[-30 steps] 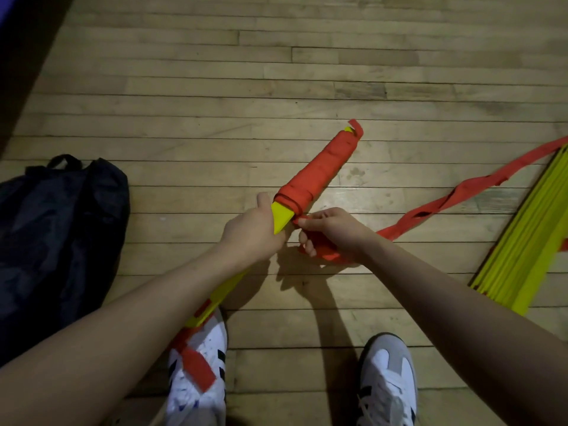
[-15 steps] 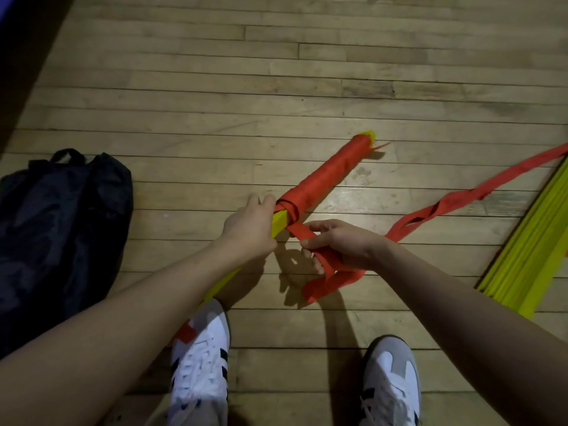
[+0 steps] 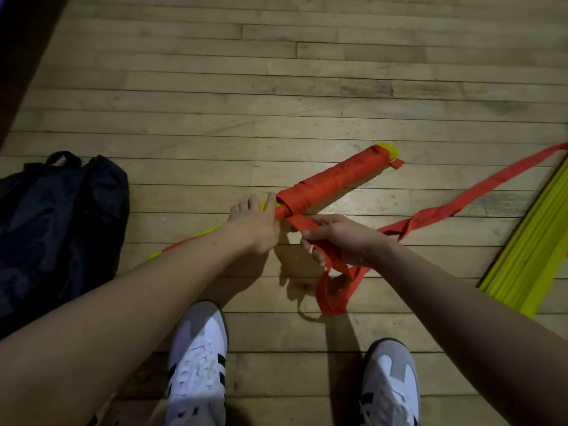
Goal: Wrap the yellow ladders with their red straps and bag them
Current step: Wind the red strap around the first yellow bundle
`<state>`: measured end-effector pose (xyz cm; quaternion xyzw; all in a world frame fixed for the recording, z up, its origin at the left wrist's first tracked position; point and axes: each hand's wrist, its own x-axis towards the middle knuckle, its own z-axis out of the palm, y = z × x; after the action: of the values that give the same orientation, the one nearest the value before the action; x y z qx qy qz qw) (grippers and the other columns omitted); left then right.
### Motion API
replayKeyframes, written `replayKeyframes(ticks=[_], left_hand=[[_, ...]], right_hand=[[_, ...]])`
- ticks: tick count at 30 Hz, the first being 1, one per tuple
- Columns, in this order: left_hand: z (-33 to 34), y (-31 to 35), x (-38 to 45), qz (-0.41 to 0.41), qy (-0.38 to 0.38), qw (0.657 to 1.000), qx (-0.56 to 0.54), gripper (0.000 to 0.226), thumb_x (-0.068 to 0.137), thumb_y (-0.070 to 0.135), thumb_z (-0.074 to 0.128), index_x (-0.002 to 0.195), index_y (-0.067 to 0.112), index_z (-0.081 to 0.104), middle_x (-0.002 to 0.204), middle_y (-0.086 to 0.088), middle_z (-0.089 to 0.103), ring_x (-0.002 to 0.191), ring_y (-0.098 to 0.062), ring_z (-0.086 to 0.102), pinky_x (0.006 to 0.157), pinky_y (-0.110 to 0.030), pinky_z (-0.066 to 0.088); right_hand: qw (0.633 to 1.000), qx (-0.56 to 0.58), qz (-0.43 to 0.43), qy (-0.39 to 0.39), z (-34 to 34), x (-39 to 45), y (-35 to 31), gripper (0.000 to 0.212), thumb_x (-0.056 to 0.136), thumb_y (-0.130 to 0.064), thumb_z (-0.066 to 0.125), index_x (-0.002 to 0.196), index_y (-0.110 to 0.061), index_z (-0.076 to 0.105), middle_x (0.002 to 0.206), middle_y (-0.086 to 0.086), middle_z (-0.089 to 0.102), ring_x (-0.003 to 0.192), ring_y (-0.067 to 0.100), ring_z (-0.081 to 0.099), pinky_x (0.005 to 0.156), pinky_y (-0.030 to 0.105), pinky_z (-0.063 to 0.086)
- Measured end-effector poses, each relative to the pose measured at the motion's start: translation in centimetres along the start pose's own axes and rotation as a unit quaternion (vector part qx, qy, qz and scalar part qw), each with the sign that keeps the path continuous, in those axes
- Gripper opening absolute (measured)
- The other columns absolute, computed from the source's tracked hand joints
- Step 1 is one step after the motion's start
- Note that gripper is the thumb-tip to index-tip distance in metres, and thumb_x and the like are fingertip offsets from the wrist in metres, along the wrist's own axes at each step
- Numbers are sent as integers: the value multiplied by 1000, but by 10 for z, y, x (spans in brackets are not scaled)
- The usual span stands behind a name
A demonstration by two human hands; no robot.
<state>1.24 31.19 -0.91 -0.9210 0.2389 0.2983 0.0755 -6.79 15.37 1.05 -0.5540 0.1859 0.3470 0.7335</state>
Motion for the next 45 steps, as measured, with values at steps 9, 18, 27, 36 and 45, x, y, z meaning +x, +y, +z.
replayKeyframes(ticks=[9, 18, 27, 36, 45], left_hand=[[2, 2, 18, 22, 126, 992, -12, 58, 90, 47, 56, 133, 12, 39, 124, -13, 46, 114, -30, 49, 91, -37, 40], [-11, -1, 63, 21, 158, 985, 71, 75, 84, 68, 49, 123, 6, 37, 121, -15, 45, 108, -31, 51, 86, -37, 43], [1, 6, 53, 116, 202, 968, 95, 39, 79, 29, 70, 107, 9, 52, 103, -12, 51, 87, -30, 55, 70, -37, 46], [24, 11, 23, 138, 153, 978, 10, 33, 89, 18, 57, 119, 7, 48, 110, -16, 52, 100, -36, 55, 80, -41, 44], [-8, -2, 53, 13, 122, 992, -22, 64, 84, 20, 69, 135, 7, 32, 128, -14, 45, 119, -34, 43, 91, -41, 41]], right_hand=[[998, -3, -18, 60, -12, 19, 6, 16, 97, -2, 45, 83, -4, 53, 67, 9, 53, 40, 12, 45, 40, 23, 42], [994, -35, -21, 102, -28, 41, -17, 12, 99, -8, 48, 90, -1, 54, 64, 9, 61, 46, 17, 54, 48, 26, 49], [994, -26, 0, 105, -30, 49, -15, 18, 98, -6, 49, 84, -3, 59, 64, 10, 61, 47, 17, 56, 48, 25, 50], [996, 1, 63, 58, -30, 29, 3, 4, 89, 3, 57, 92, -1, 57, 74, 12, 65, 59, 21, 66, 57, 30, 57], [995, 6, 87, -43, -39, 21, -6, 21, 92, 5, 50, 110, -7, 49, 81, 9, 65, 58, 18, 65, 53, 28, 54]])
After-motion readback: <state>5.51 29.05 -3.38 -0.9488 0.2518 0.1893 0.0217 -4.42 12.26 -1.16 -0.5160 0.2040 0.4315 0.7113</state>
